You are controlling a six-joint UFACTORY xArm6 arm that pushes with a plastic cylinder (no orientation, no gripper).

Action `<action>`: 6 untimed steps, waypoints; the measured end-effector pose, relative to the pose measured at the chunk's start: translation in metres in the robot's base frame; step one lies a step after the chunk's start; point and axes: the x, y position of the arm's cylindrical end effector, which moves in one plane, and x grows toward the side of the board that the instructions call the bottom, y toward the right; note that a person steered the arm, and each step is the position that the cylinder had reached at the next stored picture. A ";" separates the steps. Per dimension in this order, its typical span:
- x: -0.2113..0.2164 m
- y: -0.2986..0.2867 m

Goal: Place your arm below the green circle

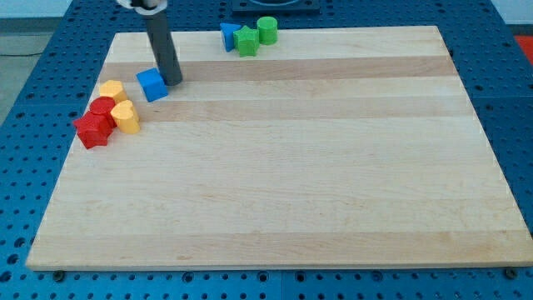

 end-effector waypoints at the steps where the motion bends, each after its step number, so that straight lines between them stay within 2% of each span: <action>1: -0.007 -0.012; 3: 0.024 -0.038; 5: 0.012 0.111; 6: -0.026 0.195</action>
